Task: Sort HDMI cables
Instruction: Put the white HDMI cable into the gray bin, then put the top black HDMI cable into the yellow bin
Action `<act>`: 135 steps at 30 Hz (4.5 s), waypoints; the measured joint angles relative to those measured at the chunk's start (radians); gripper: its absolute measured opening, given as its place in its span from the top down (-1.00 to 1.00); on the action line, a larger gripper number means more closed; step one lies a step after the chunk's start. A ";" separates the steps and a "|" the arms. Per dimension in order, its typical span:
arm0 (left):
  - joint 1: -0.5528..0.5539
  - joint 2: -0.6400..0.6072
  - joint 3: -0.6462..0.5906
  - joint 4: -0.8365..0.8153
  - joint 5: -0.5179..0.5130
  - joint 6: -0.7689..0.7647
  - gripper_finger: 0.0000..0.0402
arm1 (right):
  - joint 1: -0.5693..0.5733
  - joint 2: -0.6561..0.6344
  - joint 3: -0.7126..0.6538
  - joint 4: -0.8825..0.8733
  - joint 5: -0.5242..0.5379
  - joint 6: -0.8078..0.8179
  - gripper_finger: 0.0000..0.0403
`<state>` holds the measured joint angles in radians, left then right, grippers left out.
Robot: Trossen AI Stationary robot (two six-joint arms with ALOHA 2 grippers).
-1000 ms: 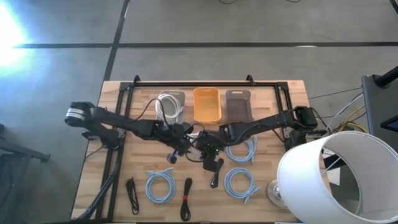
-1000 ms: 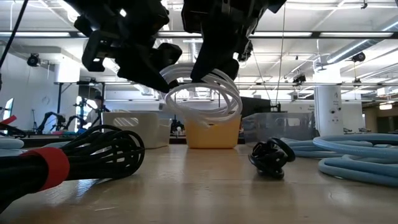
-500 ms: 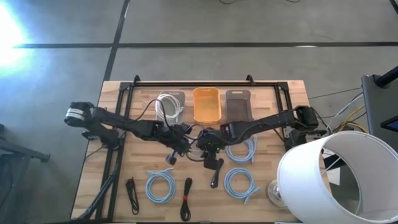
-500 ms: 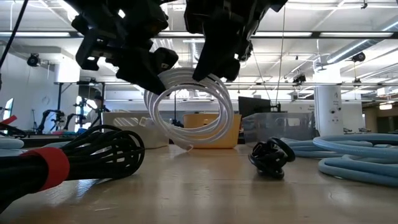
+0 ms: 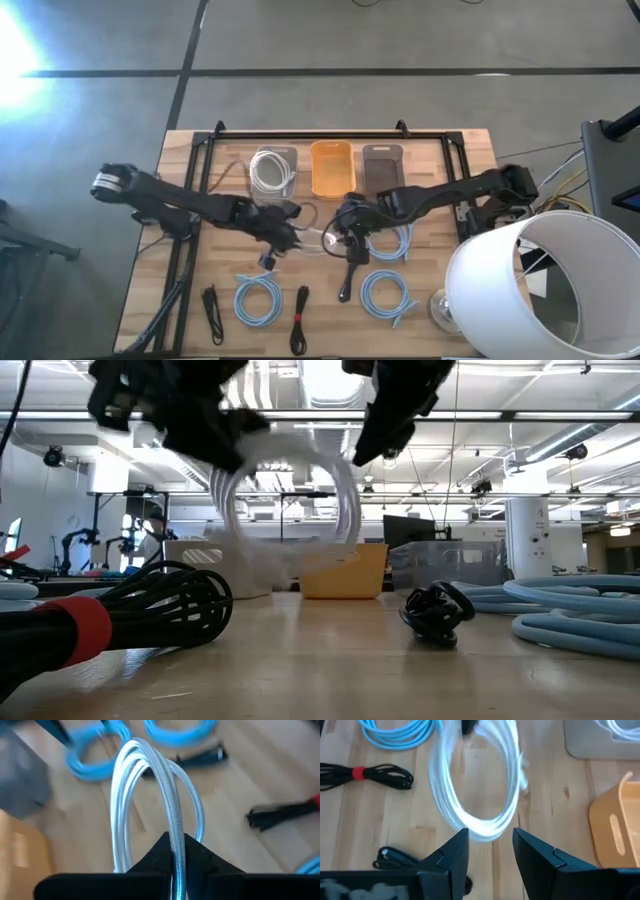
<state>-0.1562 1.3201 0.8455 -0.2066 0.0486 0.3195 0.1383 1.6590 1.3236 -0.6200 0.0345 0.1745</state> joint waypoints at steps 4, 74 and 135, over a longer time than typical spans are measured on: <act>-0.001 -0.132 0.000 -0.010 -0.057 0.005 0.90 | 0.000 -0.032 -0.073 0.011 0.002 0.059 0.30; 0.277 -0.312 0.002 -0.452 -0.713 0.218 0.23 | 0.076 0.033 -0.301 0.440 -0.201 -0.117 0.05; 0.277 -0.316 -0.001 -0.449 -0.559 0.090 0.23 | -0.262 0.212 0.128 -0.021 0.606 -0.623 0.68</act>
<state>0.1208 1.0039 0.8448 -0.6556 -0.5106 0.4095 -0.1235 1.8706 1.4514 -0.6406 0.6401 -0.4488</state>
